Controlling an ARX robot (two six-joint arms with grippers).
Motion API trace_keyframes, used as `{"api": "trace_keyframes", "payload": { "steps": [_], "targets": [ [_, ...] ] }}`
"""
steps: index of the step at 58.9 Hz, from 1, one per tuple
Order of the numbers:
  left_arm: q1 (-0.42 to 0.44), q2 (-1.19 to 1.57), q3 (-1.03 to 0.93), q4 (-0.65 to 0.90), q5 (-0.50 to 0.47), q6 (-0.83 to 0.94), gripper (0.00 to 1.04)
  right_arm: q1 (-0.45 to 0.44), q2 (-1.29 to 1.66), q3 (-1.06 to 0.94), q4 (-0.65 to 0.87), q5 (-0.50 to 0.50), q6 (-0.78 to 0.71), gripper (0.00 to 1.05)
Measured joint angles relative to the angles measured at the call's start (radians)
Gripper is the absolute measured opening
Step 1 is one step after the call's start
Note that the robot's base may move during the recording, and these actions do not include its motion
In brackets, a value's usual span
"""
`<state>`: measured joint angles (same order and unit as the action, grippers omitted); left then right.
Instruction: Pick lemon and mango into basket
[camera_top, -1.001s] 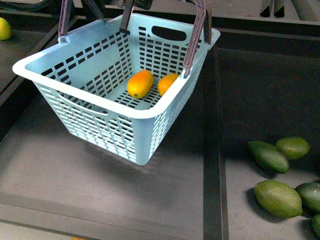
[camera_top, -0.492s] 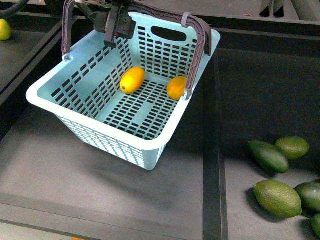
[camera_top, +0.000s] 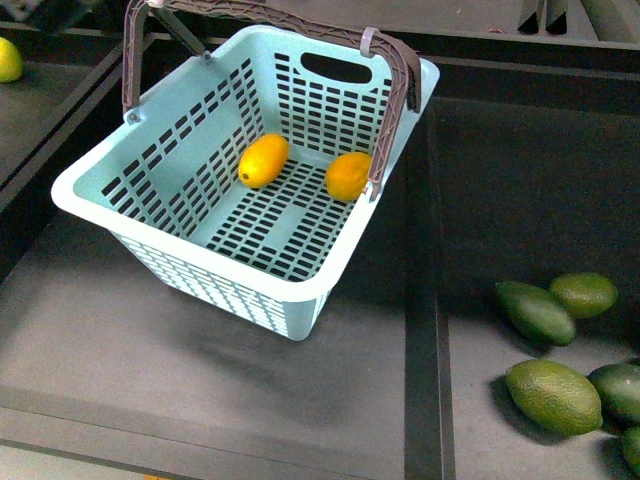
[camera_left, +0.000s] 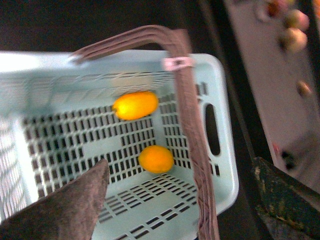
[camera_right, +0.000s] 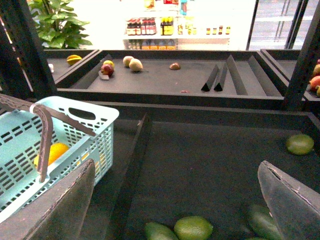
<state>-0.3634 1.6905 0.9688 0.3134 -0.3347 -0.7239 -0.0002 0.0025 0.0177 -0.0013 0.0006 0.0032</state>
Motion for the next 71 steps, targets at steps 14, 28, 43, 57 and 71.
{"api": "trace_keyframes", "payload": {
  "steps": [14, 28, 43, 57, 71],
  "targets": [
    [0.120, -0.241, -0.437, 0.630, 0.090, 0.635, 0.20, 0.000, 0.000, 0.000, 0.000, 0.000, 0.000, 0.96],
    [0.200, -0.420, -0.668, 0.643, 0.178, 0.703, 0.03, 0.000, 0.000, 0.000, 0.000, 0.000, 0.000, 0.96],
    [0.257, -0.609, -0.806, 0.598, 0.235, 0.710, 0.03, 0.000, 0.000, 0.000, 0.000, 0.000, 0.000, 0.96],
    [0.350, -0.736, -0.904, 0.576, 0.327, 0.712, 0.03, 0.000, 0.000, 0.000, 0.000, 0.000, 0.000, 0.96],
    [0.360, -0.936, -0.945, 0.410, 0.335, 0.713, 0.03, 0.000, 0.000, 0.000, 0.000, 0.000, 0.000, 0.96]
  ]
}}
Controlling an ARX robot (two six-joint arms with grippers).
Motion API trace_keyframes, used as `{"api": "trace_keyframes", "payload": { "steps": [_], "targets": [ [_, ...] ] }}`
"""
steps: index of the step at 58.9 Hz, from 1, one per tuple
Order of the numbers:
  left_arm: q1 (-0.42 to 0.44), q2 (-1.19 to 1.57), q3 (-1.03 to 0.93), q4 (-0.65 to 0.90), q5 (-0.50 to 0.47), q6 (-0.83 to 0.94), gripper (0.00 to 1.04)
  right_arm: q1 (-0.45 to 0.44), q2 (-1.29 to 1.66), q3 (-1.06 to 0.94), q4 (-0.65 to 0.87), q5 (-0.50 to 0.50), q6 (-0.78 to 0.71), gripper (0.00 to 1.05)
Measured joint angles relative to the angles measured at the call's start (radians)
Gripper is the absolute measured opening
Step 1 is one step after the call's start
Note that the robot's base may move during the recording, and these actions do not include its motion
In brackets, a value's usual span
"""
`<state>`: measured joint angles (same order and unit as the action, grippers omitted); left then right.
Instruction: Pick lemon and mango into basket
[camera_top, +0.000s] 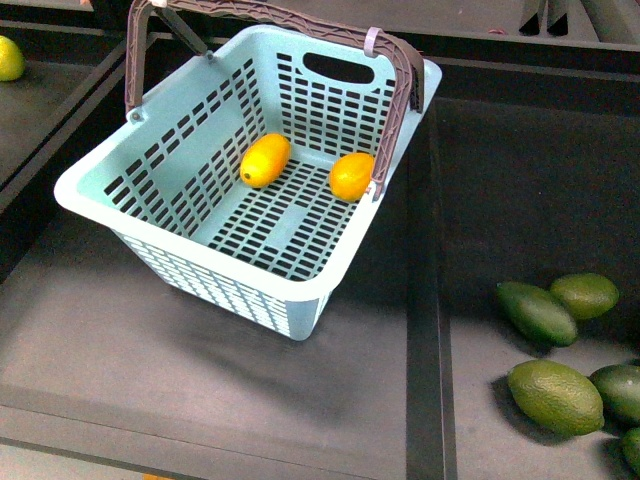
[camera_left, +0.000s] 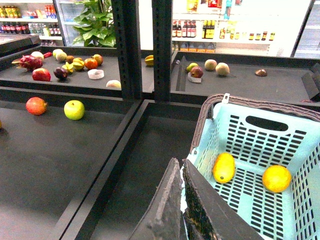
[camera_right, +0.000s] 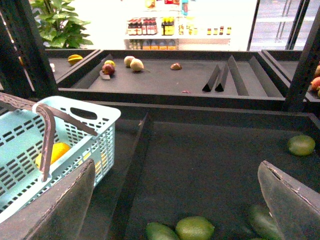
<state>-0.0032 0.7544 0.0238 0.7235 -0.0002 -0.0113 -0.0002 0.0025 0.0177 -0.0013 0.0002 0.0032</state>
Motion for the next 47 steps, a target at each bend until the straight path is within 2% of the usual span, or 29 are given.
{"api": "trace_keyframes", "payload": {
  "steps": [15, 47],
  "targets": [
    [0.000, -0.234, -0.008, -0.211, 0.000, 0.000, 0.03, 0.000, 0.000, 0.000, 0.000, 0.000, 0.000, 0.96],
    [0.000, -0.501, -0.008, -0.469, 0.000, 0.000, 0.03, 0.000, 0.000, 0.000, 0.000, 0.000, 0.000, 0.96]
  ]
}}
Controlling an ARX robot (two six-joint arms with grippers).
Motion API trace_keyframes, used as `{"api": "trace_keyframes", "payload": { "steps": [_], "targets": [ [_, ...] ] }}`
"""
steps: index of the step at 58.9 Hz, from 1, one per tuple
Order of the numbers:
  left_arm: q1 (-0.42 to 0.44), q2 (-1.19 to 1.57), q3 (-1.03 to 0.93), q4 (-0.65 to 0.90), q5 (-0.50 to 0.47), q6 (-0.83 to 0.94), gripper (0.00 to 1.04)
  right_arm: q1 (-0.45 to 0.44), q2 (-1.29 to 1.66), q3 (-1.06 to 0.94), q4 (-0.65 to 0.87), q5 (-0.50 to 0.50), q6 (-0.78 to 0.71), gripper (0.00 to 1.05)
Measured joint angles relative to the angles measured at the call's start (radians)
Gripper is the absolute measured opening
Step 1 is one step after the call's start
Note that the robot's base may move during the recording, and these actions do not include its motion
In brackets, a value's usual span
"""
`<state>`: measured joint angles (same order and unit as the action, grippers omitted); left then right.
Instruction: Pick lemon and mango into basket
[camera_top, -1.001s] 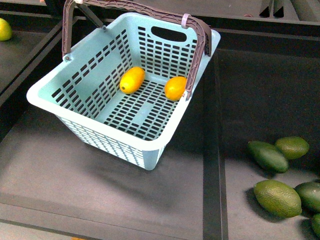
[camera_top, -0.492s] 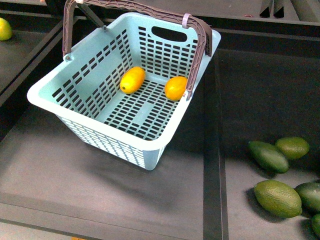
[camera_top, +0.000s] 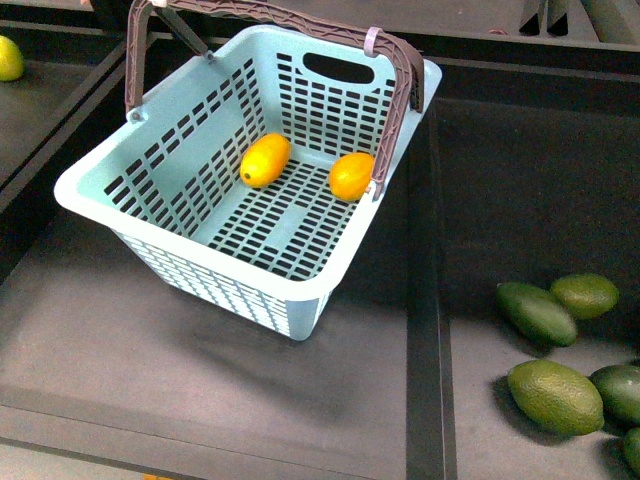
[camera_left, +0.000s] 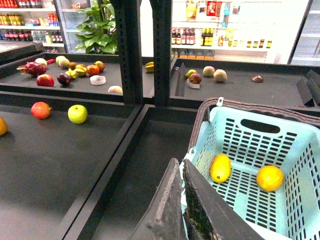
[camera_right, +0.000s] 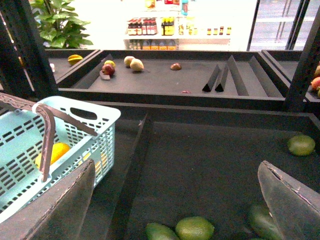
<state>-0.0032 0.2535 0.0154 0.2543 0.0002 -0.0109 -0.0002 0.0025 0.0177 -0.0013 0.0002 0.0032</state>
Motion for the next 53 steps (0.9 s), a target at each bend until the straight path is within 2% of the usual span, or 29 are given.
{"api": "trace_keyframes", "payload": {
  "steps": [15, 22, 45, 50, 53],
  "targets": [
    [0.000, -0.074, 0.000, -0.075, 0.000, 0.000, 0.03, 0.000, 0.000, 0.000, 0.000, 0.000, 0.000, 0.96],
    [0.000, -0.224, 0.000, -0.243, 0.000, 0.000, 0.03, 0.000, 0.000, 0.000, 0.000, 0.000, 0.000, 0.96],
    [0.000, -0.247, 0.000, -0.252, 0.000, 0.000, 0.03, 0.000, 0.000, 0.000, 0.000, 0.000, 0.000, 0.96],
    [0.000, -0.247, 0.000, -0.252, 0.000, 0.000, 0.17, 0.000, 0.000, 0.000, 0.000, 0.000, 0.000, 0.96],
    [0.000, -0.247, 0.000, -0.252, 0.000, 0.000, 0.29, 0.000, 0.000, 0.000, 0.000, 0.000, 0.000, 0.96]
  ]
}}
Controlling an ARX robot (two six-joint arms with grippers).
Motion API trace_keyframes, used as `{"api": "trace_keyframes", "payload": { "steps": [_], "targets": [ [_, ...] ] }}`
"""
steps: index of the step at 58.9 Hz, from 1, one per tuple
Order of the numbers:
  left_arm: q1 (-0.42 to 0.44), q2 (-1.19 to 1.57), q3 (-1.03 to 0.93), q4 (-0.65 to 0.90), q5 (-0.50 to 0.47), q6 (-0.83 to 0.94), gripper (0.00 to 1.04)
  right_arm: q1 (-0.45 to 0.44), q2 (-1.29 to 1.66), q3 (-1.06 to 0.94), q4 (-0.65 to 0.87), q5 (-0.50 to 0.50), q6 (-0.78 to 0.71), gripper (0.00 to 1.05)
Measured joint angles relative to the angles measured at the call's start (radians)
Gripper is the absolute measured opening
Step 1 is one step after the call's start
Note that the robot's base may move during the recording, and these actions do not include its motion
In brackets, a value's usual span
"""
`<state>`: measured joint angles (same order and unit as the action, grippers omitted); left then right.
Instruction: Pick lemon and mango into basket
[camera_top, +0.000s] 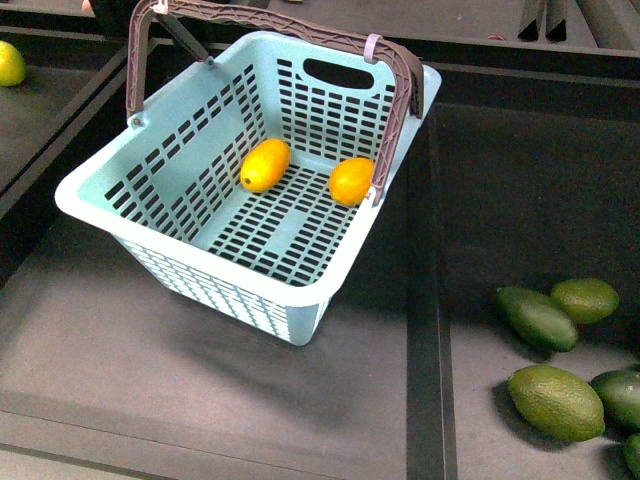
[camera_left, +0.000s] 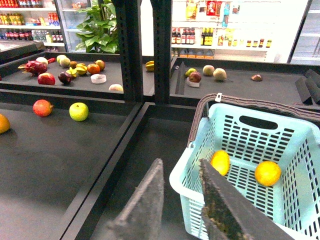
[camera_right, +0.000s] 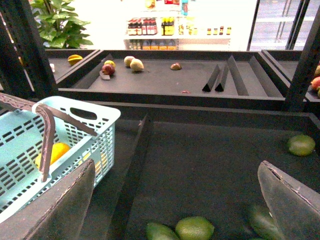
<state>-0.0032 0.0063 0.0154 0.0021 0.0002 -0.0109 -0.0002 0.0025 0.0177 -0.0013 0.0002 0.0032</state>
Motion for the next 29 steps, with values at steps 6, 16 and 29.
{"api": "trace_keyframes", "payload": {
  "steps": [6, 16, 29],
  "targets": [
    [0.000, 0.000, 0.000, 0.000, 0.000, 0.000, 0.49, 0.000, 0.000, 0.000, 0.000, 0.000, 0.000, 0.96],
    [0.000, 0.000, 0.000, 0.000, 0.000, 0.000, 0.84, 0.000, 0.000, 0.000, 0.000, 0.000, 0.000, 0.96],
    [0.000, 0.000, 0.000, 0.000, 0.000, 0.002, 0.98, 0.000, 0.000, 0.000, 0.000, 0.000, 0.000, 0.96]
  ]
}}
